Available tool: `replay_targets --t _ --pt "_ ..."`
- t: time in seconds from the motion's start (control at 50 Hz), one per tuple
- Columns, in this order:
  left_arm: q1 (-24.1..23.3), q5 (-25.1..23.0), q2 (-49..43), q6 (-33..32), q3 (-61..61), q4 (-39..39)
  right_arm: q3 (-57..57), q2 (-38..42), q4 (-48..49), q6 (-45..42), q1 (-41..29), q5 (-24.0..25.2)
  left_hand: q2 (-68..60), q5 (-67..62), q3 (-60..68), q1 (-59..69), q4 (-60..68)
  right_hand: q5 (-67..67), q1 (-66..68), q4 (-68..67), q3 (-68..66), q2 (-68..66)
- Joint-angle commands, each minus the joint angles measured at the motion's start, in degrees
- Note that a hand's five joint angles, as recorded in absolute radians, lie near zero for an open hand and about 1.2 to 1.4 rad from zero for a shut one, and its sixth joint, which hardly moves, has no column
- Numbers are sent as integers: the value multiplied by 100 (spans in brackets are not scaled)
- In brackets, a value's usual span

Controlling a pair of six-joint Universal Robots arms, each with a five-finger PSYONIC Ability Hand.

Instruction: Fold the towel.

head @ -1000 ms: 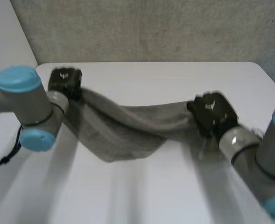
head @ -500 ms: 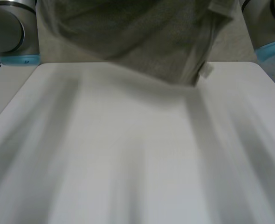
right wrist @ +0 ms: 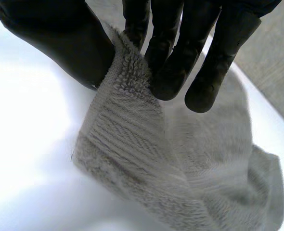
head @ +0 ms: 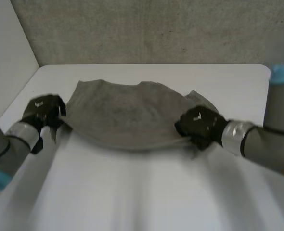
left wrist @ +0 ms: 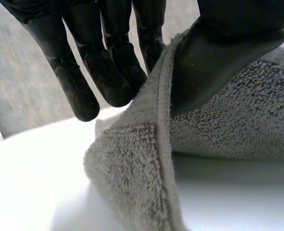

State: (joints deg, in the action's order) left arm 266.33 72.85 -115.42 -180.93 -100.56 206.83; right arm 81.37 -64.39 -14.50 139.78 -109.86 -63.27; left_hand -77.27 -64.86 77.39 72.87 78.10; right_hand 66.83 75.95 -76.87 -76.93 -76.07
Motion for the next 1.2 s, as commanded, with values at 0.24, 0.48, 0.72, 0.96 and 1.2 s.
replay_targets --t 0.24,0.48,0.72,0.96,1.2 --pt "-11 -104 697 -751 -1035 77 2619 -1128 2494 1306 17 -1433 -273 -514 261 713 190 -1013 -924 1016 1023 937" --pt "-29 -104 529 -777 -1115 191 3077 -1067 3032 1271 35 -2084 -273 -514 261 713 190 -3361 -3273 3365 3371 3285" --pt "59 -104 494 -759 -1115 323 3113 -970 3032 1271 61 -2225 -273 -514 261 713 190 -232 -144 236 243 157" --pt "59 62 328 -847 -1150 525 3236 -1717 3322 1315 421 -2102 4284 4042 -4296 -3843 -4366 317 405 -313 -307 -393" --pt "59 256 125 -1067 -1062 429 3227 -1708 3331 1262 483 -1996 4166 3924 -4178 -3725 -4248 317 405 -313 -307 -393"
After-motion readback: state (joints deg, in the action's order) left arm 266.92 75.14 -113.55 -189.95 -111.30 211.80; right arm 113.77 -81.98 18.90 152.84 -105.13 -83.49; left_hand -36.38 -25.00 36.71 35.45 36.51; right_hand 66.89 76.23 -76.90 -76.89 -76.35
